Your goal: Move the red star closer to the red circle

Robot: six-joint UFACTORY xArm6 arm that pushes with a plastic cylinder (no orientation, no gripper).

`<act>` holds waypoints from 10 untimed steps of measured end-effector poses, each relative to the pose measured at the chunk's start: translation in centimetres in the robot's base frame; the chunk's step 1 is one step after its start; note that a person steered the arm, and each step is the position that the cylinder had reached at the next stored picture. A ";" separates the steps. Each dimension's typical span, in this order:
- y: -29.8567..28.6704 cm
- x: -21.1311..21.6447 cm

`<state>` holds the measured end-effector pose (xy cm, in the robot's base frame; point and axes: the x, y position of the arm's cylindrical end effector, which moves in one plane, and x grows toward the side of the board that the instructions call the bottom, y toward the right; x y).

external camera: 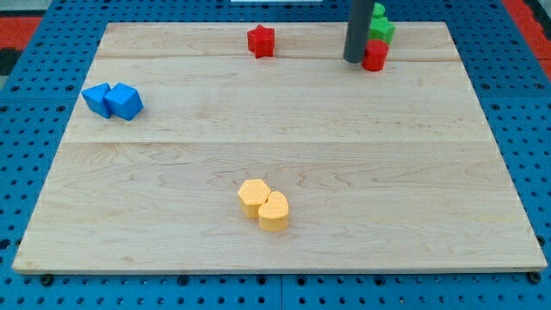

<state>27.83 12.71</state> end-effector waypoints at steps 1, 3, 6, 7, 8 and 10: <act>0.7 0.0; -6.4 -1.5; -12.1 -8.5; -14.3 -6.3; -14.6 -3.4; -14.6 -2.2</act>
<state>25.61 -1.87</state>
